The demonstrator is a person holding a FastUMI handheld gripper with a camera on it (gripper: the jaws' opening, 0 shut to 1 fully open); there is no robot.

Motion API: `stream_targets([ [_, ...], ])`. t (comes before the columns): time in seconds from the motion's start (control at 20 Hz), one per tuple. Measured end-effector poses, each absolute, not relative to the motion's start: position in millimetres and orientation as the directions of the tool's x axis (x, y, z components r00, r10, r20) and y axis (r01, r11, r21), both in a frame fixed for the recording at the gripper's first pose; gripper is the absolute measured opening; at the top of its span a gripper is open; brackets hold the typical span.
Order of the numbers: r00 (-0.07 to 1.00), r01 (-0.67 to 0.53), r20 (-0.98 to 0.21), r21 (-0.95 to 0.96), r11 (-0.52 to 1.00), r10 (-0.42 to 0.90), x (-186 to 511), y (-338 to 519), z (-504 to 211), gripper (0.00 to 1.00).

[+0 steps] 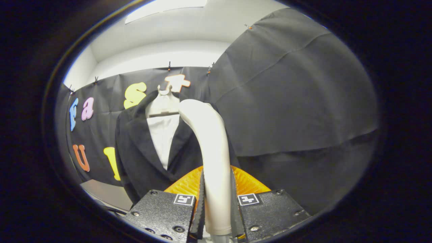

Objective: Iron the clothes twice with a garment steamer, once on the left side and once on the right side.

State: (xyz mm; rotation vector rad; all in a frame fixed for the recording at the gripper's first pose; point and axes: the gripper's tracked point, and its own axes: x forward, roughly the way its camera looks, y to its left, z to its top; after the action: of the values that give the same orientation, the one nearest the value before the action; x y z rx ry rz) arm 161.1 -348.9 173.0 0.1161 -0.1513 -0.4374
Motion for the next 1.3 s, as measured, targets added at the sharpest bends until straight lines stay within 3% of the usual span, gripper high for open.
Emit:
stream_targets([
  [0.45, 0.878, 0.391, 0.249, 0.119, 0.913, -0.408, 234.1, -368.6, 252.1, 0.34],
  [0.9, 0.882, 0.42, 0.19, 0.095, 0.902, -0.431, 301.2, -383.5, 252.4, 0.34],
  [1.3, 0.886, 0.445, 0.101, 0.081, 0.892, -0.452, 293.2, -404.7, 205.1, 0.34],
])
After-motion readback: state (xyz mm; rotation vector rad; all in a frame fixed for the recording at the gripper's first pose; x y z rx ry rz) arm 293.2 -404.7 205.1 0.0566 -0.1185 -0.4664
